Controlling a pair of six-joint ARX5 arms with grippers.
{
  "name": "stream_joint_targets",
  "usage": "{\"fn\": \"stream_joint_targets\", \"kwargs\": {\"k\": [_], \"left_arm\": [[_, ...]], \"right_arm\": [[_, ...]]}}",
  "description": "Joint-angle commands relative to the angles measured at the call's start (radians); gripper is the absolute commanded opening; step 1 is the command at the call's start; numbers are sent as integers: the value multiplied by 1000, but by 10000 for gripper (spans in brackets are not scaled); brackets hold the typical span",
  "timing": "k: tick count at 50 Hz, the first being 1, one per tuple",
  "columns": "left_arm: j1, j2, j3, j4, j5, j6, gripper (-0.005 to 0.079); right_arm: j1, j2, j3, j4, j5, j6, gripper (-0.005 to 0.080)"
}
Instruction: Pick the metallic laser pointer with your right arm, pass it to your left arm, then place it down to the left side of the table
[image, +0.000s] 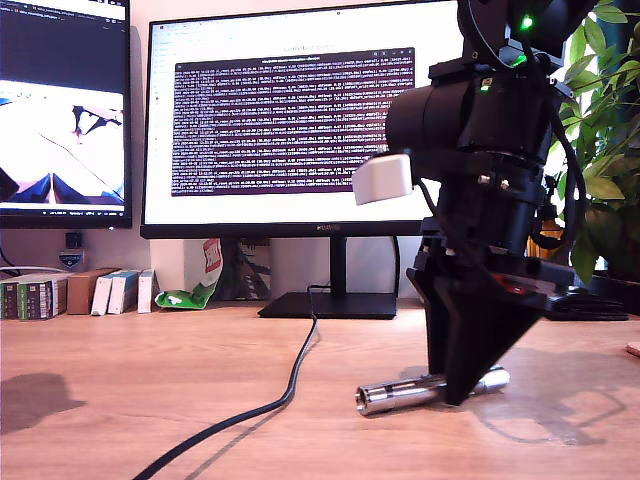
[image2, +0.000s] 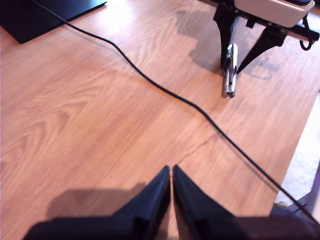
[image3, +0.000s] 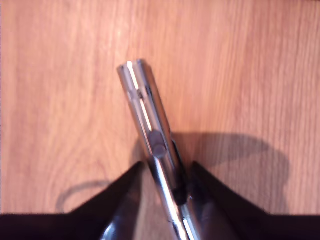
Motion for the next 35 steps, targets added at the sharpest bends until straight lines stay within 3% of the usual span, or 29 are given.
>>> {"fn": "stream_joint_targets", "kwargs": {"k": [1,13,23,29,33,35], "left_arm": [[-3,-2,6,11,29,-29,-15],[-3,-2,6,140,157,-187,212],[-13,-2,6,259,139,-174,217],[-31,-2,6,363,185,-182,219],[-34,-2,6,472,283,-267,219],[-34,-1,6,542,323,-360,219]], "right_arm": [[10,0,2,-1,-20,5,-11],[10,-29,35,-11,-37,72,-13],[13,-95,134,-3,-149,149,-13],[18,-116,213,11,-202,187,-13],[23,-124,268,16,-247,219,-13],[24,-128,294,16,-272,237,-13]]}}
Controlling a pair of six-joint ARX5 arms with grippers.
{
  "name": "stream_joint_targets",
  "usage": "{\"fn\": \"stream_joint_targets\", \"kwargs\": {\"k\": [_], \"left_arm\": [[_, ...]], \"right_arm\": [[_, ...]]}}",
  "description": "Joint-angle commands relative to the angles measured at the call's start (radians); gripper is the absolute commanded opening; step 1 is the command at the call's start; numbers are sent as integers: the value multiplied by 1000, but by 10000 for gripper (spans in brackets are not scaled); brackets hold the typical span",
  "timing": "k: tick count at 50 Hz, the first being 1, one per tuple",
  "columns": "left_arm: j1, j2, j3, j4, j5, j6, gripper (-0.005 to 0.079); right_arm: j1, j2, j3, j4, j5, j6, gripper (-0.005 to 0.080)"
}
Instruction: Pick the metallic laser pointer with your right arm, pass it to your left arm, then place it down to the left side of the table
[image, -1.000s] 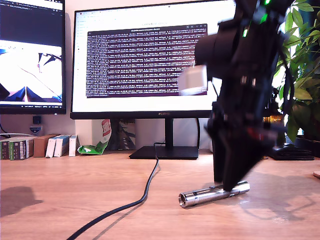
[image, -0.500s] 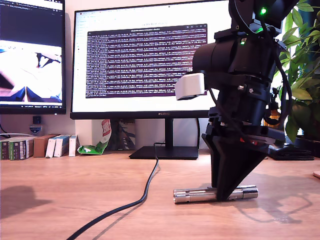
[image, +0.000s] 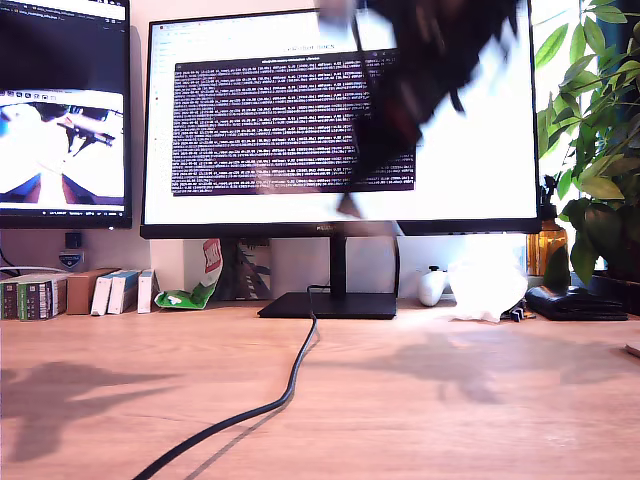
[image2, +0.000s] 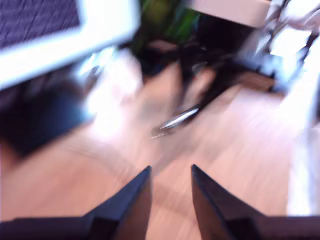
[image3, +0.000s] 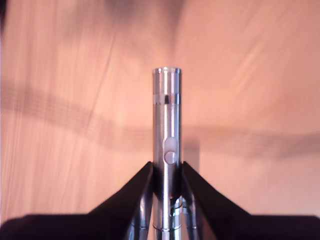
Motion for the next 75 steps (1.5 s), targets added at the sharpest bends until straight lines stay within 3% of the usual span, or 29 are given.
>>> {"fn": "stream_joint_targets", "kwargs": {"k": [1,18,28,41,57,75], "left_arm": [[-2,-1,6,113,52,-145,219],[-7,21,6,672,75,-456,222],[-35,112,6,976,16,-597,222],[-108,229,6,1325,-50,-761,222],[-158,254,6,1456,-53,-870,222],[-185,253,6,1484,-66,-872,218]], "right_arm": [[12,-11,28,-1,-39,35,-13],[28,-23,301,-30,-208,157,-13],[75,-23,440,-32,-220,180,-13],[129,-23,475,-21,-220,179,-13],[135,-23,475,-24,-220,179,-13],[170,-23,475,-41,-220,179,-13]]}}
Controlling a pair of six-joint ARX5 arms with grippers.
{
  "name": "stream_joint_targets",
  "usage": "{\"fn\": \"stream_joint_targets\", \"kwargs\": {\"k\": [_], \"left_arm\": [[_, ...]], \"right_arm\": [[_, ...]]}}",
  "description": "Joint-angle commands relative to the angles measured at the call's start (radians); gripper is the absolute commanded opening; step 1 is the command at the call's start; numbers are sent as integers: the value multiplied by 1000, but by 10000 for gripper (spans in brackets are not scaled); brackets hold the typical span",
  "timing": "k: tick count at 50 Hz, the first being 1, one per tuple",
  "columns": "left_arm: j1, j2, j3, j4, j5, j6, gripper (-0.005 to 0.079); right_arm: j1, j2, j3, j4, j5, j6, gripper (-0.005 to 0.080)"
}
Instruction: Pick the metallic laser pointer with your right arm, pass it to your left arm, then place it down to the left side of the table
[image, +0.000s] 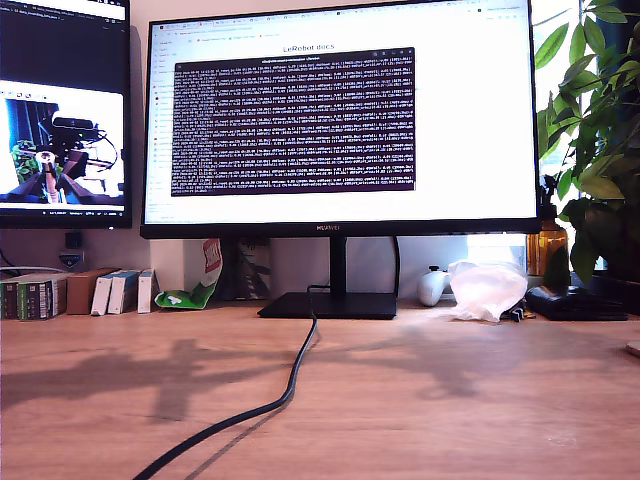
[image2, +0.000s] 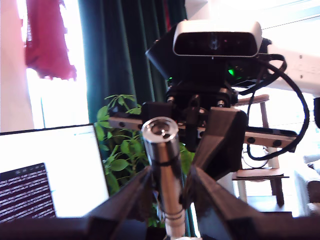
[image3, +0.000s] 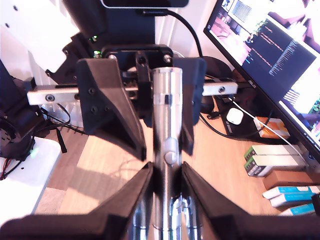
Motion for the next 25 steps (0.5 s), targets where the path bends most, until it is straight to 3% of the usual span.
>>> {"fn": "stream_joint_targets", "kwargs": {"k": [1,7,12,21,25], "left_arm": [[-9,4,5,23,-4,-7,211],[-9,4,5,46,-9,-3,-18],[-9,4,5,61,-16,-3,-19],[16,4,5,48,41,23,-19],[42,4,5,25,71,53,-19]], "right_arm": [[15,-8,3,-5,0,3,-13],[19,-8,3,-23,1,3,-13],[18,-8,3,-37,5,3,11],[6,-8,3,-47,45,3,195],[-11,-8,3,-76,65,3,213]]}}
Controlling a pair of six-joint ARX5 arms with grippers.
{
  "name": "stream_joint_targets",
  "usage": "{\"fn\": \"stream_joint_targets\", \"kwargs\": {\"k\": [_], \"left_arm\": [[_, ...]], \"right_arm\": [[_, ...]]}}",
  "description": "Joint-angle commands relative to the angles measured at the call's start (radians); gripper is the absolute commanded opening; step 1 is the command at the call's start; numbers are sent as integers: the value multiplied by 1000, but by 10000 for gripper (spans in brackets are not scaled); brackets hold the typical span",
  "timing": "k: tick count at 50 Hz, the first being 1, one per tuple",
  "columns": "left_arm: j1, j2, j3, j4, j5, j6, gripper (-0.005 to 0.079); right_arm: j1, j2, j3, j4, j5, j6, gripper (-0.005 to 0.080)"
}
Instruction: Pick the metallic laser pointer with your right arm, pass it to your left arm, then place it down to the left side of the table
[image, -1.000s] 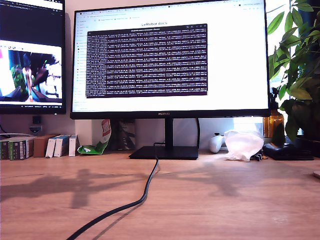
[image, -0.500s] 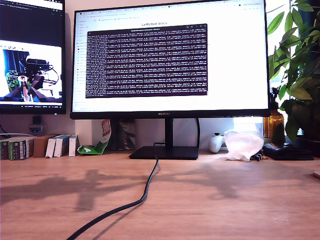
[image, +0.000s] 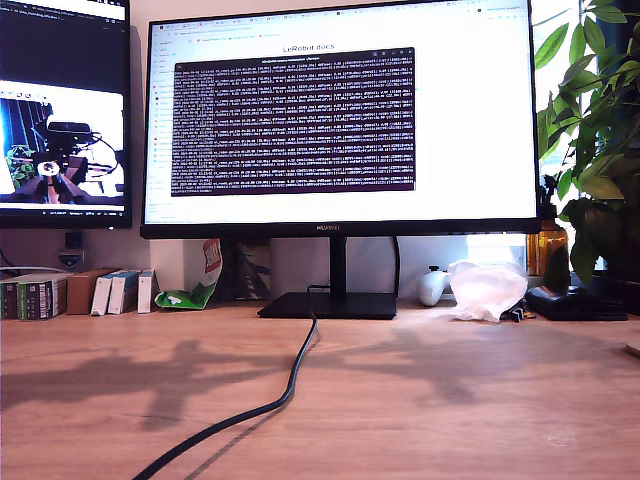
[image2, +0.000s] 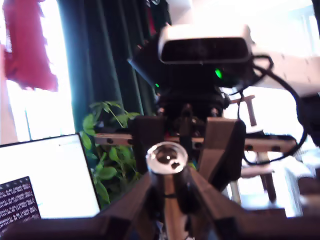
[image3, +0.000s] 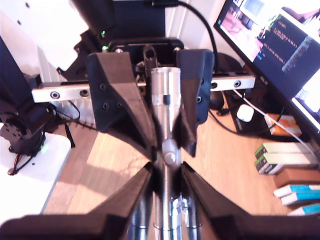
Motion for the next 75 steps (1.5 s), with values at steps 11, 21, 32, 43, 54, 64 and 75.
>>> {"fn": "stream_joint_targets", "kwargs": {"k": [11,21,32,43,54,64,75], "left_arm": [[108,3,5,-131,103,82,-19],[188,3,5,-325,192,130,-19],[226,2,19,-573,211,233,-19],[238,2,42,-1013,100,436,-19],[234,2,80,-1550,-309,803,-19],[195,6,167,-1910,-667,898,-19],[187,42,311,-2218,-768,826,-19]], "right_arm": [[-101,-18,3,-81,31,-3,214],[-193,-27,3,-223,34,17,128],[-274,-27,3,-389,35,58,-13],[-353,-27,3,-489,57,124,-13],[-431,-27,3,-518,68,146,-12],[-437,-27,4,-465,58,196,-12],[-430,-27,4,-395,56,266,-12]]}}
